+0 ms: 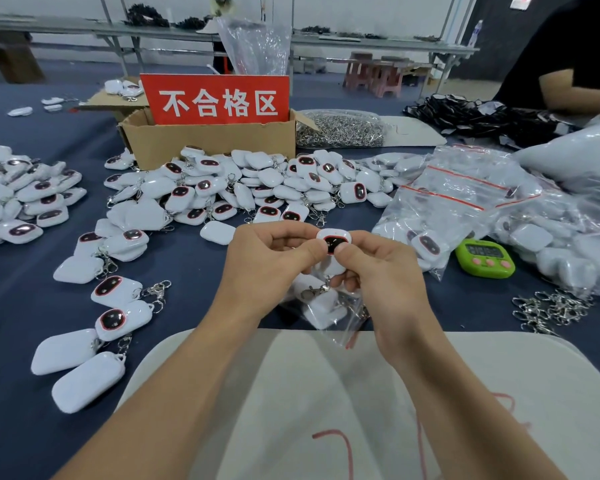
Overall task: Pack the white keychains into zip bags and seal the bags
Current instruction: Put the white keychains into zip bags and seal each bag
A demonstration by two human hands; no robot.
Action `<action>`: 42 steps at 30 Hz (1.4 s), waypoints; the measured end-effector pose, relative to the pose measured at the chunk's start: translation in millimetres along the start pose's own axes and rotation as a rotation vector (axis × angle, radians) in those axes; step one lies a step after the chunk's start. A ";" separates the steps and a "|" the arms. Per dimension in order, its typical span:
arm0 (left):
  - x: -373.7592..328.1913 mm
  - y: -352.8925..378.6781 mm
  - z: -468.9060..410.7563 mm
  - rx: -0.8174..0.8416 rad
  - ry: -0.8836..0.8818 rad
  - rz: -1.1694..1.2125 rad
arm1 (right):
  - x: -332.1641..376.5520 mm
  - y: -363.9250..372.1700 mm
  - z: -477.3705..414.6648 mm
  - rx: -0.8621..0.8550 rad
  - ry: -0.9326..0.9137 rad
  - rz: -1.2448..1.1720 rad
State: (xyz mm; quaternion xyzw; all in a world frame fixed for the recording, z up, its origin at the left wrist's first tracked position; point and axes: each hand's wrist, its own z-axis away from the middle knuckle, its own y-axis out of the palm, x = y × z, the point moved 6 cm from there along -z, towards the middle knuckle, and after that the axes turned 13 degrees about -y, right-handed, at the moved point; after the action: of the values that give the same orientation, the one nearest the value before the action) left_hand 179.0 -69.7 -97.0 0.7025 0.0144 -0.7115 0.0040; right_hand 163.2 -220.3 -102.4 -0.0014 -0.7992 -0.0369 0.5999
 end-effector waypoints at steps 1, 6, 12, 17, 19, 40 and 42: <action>0.3 0.4 0.1 -0.009 0.004 -0.010 | 0.1 0.3 -0.2 0.012 -0.008 0.011; 2.1 -1.7 -0.2 -0.120 0.031 -0.087 | -2.1 0.5 -1.9 0.049 -0.012 0.048; 6.6 -4.1 1.1 -0.178 -0.019 -0.059 | -4.8 4.1 -1.4 0.085 -0.011 0.043; 4.9 -2.0 -0.4 -0.110 -0.005 -0.048 | -3.4 -1.0 -0.1 0.045 -0.027 0.078; 4.3 -1.1 0.3 -0.105 0.009 -0.051 | -0.8 -0.1 0.4 0.037 -0.046 0.088; -5.5 14.4 20.7 -0.309 0.268 -0.541 | 38.0 -7.1 12.9 -0.202 -0.552 0.763; -5.0 12.5 21.0 -0.368 0.255 -0.581 | 36.4 -7.6 13.4 -0.205 -0.542 0.738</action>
State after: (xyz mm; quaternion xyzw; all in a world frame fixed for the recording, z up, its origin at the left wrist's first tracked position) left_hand 158.4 -82.8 -91.9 0.7396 0.3413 -0.5753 -0.0740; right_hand 139.9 -228.6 -71.6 -0.3546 -0.8653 0.1020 0.3393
